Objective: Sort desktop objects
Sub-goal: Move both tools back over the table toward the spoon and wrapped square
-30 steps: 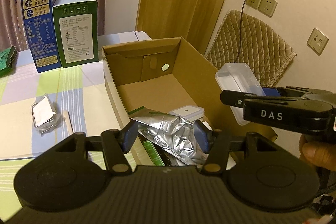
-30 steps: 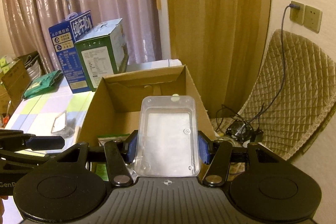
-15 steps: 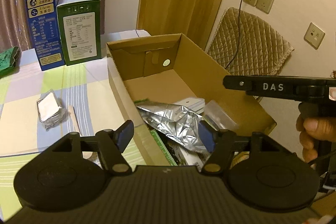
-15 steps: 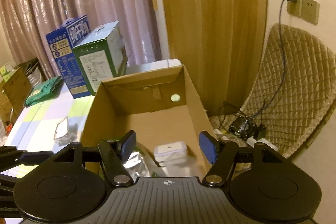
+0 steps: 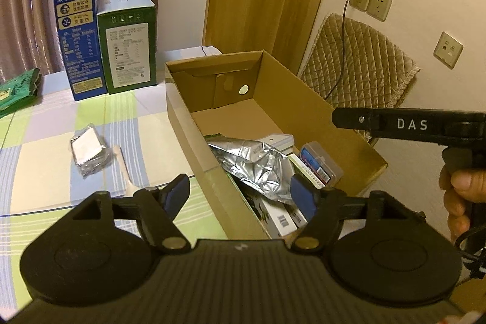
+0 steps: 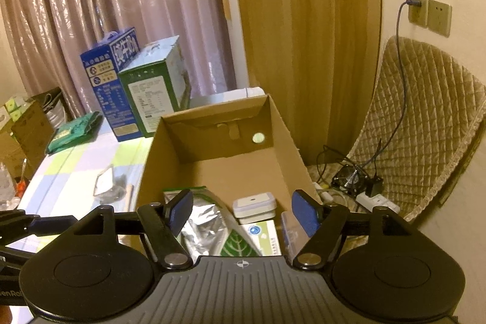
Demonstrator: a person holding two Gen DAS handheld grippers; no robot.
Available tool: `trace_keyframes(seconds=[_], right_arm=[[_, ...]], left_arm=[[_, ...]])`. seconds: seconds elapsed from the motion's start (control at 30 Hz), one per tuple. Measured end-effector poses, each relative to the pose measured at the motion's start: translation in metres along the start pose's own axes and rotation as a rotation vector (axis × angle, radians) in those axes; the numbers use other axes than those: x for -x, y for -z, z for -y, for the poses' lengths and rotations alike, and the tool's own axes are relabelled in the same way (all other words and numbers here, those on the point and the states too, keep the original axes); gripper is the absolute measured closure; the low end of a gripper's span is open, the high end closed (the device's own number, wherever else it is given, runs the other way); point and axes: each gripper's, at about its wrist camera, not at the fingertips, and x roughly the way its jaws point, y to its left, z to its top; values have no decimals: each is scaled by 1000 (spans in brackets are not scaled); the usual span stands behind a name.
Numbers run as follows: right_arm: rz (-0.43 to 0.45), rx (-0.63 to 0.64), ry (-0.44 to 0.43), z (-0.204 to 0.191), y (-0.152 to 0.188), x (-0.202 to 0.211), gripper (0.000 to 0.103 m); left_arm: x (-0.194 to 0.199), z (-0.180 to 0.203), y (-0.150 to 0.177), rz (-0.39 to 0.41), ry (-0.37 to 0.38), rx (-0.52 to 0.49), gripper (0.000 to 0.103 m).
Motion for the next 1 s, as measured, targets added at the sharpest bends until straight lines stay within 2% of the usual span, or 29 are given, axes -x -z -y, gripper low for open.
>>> trace_keyframes(seconds=[0.27, 0.43, 0.73, 0.9, 1.0], right_arm=[[18, 28, -21, -27, 3, 25, 27], [30, 51, -53, -51, 8, 39, 20], [11, 127, -144, -116, 27, 35, 2], [1, 167, -205, -151, 40, 23, 2], [-9, 202, -214, -172, 49, 5, 2]], left_arm=[[30, -9, 19, 14, -10, 4, 23], [52, -36, 46, 2, -44, 23, 15], [92, -113, 86, -13, -195, 72, 1], [100, -160, 95, -21, -272, 93, 1], [96, -184, 97, -22, -307, 109, 1]])
